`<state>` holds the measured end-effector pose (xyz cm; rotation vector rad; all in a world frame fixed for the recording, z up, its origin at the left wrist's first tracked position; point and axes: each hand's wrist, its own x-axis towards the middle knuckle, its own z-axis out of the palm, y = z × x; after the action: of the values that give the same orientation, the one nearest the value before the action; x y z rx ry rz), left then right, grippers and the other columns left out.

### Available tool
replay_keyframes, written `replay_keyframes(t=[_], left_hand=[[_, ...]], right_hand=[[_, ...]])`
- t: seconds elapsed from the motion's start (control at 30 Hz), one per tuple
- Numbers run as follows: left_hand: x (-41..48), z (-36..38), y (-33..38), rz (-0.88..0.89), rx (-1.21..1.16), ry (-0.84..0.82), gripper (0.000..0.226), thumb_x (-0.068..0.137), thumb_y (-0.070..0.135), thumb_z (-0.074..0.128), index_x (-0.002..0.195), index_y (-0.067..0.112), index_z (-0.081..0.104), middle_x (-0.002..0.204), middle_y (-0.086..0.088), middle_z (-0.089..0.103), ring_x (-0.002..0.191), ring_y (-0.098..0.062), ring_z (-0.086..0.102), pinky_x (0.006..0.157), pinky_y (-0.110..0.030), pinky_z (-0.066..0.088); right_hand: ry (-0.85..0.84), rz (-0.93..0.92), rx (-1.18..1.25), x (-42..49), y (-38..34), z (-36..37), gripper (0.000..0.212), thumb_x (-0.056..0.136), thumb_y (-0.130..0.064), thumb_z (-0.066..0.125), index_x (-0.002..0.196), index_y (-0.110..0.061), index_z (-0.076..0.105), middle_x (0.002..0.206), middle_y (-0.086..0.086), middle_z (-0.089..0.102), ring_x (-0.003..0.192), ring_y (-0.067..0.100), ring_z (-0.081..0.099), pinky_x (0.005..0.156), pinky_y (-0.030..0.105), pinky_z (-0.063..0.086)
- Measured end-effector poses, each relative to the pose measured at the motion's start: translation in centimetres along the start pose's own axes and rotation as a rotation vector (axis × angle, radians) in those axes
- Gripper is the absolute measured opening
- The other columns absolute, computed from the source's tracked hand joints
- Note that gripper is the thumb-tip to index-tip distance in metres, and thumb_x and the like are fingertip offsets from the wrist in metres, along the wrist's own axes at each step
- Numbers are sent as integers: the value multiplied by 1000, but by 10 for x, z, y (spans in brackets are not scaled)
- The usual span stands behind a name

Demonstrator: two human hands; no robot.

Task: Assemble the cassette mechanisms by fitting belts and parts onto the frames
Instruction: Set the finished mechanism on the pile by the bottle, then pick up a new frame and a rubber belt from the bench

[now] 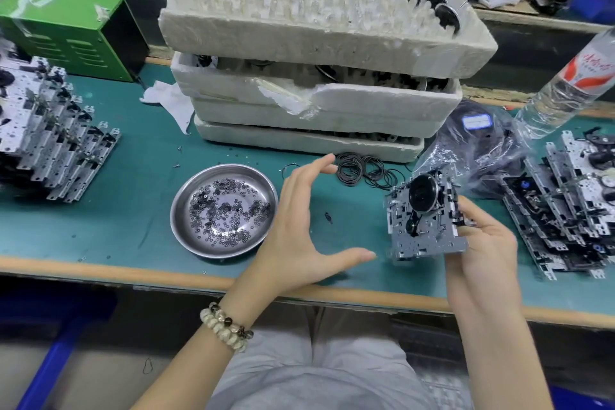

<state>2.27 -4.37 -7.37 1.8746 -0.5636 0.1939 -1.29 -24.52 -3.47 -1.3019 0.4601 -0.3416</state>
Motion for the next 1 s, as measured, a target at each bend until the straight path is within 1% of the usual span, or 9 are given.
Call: replay_keyframes(t=[0.1, 0.17, 0.3, 0.4, 0.5, 0.57, 0.73, 0.83, 1.0], left_hand=[[-1, -1, -3, 17, -99, 97, 77, 81, 31, 72, 147, 14, 35, 137, -5, 50, 131, -27, 47, 109, -41, 40], [-1, -2, -5, 18, -180, 131, 67, 82, 22, 64, 144, 17, 38, 134, -9, 52, 127, -29, 50, 106, -48, 42], [-3, -1, -6, 37, -208, 130, 64, 77, 13, 58, 139, 23, 43, 128, -10, 55, 123, -31, 53, 105, -49, 43], [-3, -1, -4, 71, -154, 93, 64, 75, 12, 56, 138, 19, 44, 126, -9, 56, 120, -31, 54, 104, -43, 44], [-3, 1, -2, 94, -57, 41, 64, 75, 6, 56, 137, 14, 44, 126, -5, 56, 121, -24, 55, 105, -33, 41], [-3, 3, -1, 92, -5, 35, 66, 74, -4, 56, 137, 14, 46, 124, -2, 56, 120, -19, 54, 105, -27, 39], [-3, 3, 0, 70, 35, 142, 64, 76, -13, 50, 132, 17, 49, 118, 1, 58, 114, -17, 57, 103, -22, 40], [-4, 3, 0, 74, 37, 214, 64, 78, -14, 47, 130, 23, 49, 114, 3, 59, 109, -17, 59, 99, -24, 43], [-5, 4, -1, 78, 60, 254, 64, 77, -15, 44, 127, 24, 51, 107, 5, 61, 106, -13, 61, 97, -24, 45]], right_hand=[[0, 63, 52, -4, 3, -2, 44, 81, 24, 41, 75, -8, 70, 67, 2, 68, 63, 13, 60, 60, 20, 51], [-13, 51, 0, -2, 4, -9, 41, 84, 22, 42, 75, -9, 68, 61, -4, 67, 57, 6, 60, 55, 16, 51], [6, -133, -418, 10, 1, -36, 37, 82, 17, 60, 88, -17, 73, 93, 9, 72, 81, 13, 64, 77, 27, 54], [-88, -347, -845, 16, -4, -58, 32, 81, 9, 69, 103, -13, 71, 105, 5, 65, 89, 10, 59, 78, 13, 46], [-165, -456, -1181, 20, -7, -73, 35, 75, 13, 72, 107, -3, 72, 109, 7, 62, 101, 29, 53, 82, 32, 40], [-208, -491, -1360, 23, -10, -77, 46, 62, 24, 71, 103, 4, 70, 108, 15, 63, 99, 35, 50, 81, 36, 37], [-291, -621, -1800, 32, -24, -83, 61, 29, 25, 79, 88, 12, 68, 95, 26, 65, 84, 47, 57, 66, 54, 53], [-289, -709, -1853, 32, -26, -80, 58, 30, 23, 79, 86, 8, 71, 91, 25, 66, 81, 47, 58, 59, 51, 50], [-269, -821, -1779, 24, -16, -66, 53, 47, 22, 78, 97, 5, 74, 92, 22, 69, 82, 45, 61, 63, 50, 49]])
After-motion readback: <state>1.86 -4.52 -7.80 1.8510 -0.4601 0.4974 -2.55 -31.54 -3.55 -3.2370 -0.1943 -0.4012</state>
